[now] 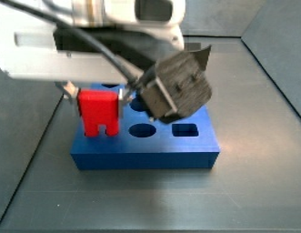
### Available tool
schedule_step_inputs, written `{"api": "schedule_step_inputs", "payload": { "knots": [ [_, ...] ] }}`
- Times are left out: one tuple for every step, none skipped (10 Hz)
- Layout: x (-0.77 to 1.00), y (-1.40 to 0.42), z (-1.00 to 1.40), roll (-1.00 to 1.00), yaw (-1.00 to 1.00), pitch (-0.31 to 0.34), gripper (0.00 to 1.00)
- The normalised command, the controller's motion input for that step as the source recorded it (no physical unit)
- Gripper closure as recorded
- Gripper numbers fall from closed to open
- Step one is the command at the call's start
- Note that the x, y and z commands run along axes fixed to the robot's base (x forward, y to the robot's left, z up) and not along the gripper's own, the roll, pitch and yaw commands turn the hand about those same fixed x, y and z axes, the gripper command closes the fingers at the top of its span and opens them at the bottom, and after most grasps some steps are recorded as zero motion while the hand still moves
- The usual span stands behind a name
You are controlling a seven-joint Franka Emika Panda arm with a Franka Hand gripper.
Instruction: Insert the square-circle object.
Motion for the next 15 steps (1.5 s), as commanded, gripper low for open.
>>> {"api": "schedule_step_inputs", "payload": {
  "knots": [
    [-0.13,0.05,-0.85,-0.10,-0.28,-0.154,1.00],
    [-0.15,0.05,-1.00,-0.02,-0.32,-0.100,1.00],
    [-0.19,0.07,-1.00,-0.01,-0.33,-0.073,1.00],
    [-0.10,0.05,-1.00,-0.02,-0.28,-0.106,1.00],
    [0.00,0.12,-0.93,-0.06,0.00,-0.160,1.00],
    [0.00,0.10,-0.83,-0.07,0.00,-0.210,1.00],
    [0.00,0.12,-0.85,-0.04,0.00,-0.199,1.00],
    [-0.09,0.00,-0.80,0.09,0.15,-0.227,1.00],
    [-0.10,0.00,-0.51,0.29,0.81,-0.216,1.00],
    [-0.07,-0.04,-0.47,0.37,0.65,-0.126,1.00],
    [0.01,-0.25,-0.64,0.33,0.25,-0.006,1.00],
    [0.26,-0.30,-0.79,0.28,0.00,0.000,1.00],
    [0.33,-0.30,-0.93,0.18,-0.26,0.027,1.00],
    [0.19,-0.17,-1.00,0.08,-0.41,0.000,1.00],
    [0.08,-0.07,-1.00,0.02,-0.38,-0.003,1.00]
  ]
}}
